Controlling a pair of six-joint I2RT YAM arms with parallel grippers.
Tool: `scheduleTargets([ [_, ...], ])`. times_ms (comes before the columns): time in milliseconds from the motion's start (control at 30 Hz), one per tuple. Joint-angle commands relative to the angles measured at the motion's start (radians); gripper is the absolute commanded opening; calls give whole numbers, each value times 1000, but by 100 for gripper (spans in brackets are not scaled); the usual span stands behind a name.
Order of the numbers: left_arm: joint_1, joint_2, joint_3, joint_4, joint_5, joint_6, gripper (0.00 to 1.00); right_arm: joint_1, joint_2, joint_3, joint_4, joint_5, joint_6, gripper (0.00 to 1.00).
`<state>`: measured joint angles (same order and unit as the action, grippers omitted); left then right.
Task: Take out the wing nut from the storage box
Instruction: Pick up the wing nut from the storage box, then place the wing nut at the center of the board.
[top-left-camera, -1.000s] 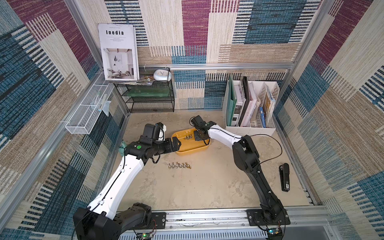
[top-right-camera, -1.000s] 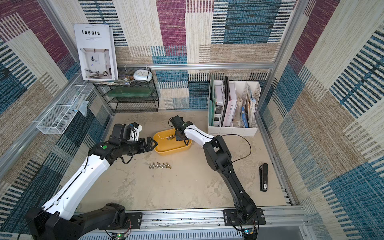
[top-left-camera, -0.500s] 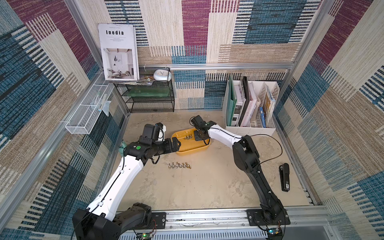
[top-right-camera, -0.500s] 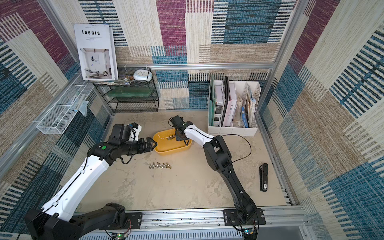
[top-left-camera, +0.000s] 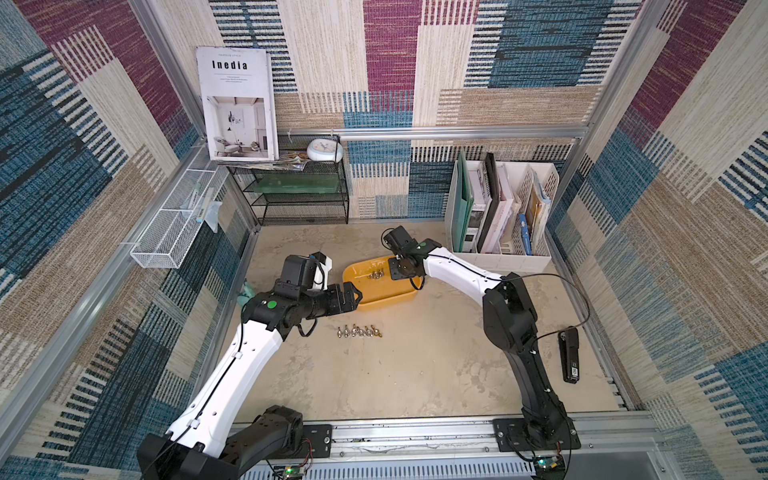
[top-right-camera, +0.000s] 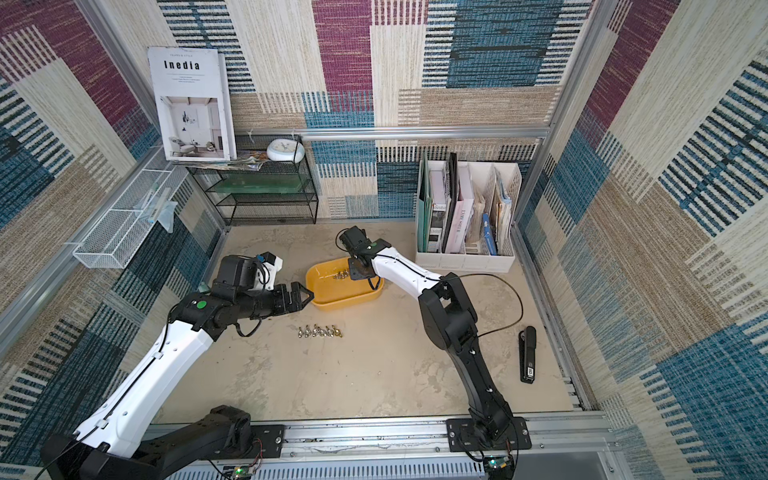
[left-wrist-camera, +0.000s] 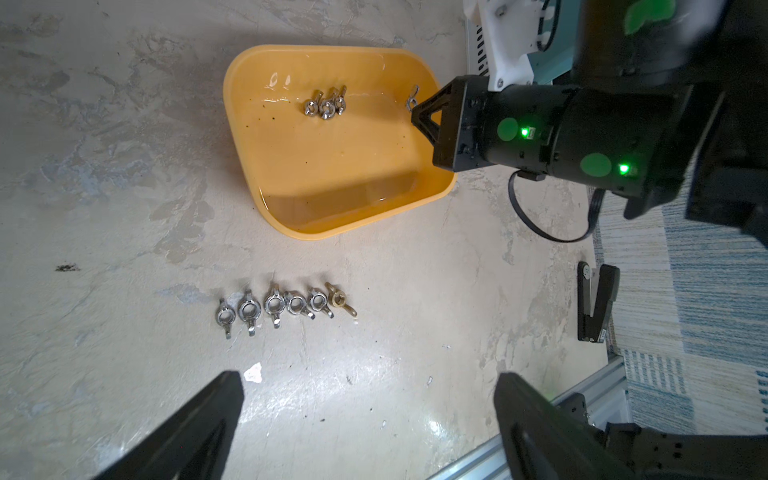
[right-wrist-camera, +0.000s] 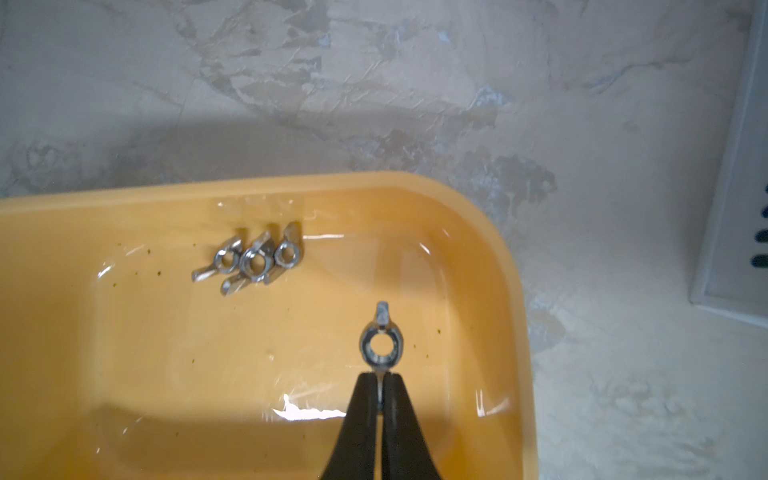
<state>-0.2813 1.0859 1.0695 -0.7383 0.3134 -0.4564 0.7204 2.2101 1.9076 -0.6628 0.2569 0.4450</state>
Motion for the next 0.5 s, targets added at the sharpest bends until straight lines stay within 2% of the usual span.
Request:
scheduleTargets([
  [0, 1, -30, -16, -9, 10, -2, 99, 27, -83, -82, 26, 6, 23, 0],
  [233, 1, -108, -68, -12, 25, -30, 99, 130, -235, -270, 55, 35, 71, 0],
  [467, 1, -176, -104, -25, 29, -48, 99, 230, -320, -428, 112, 24, 134, 0],
])
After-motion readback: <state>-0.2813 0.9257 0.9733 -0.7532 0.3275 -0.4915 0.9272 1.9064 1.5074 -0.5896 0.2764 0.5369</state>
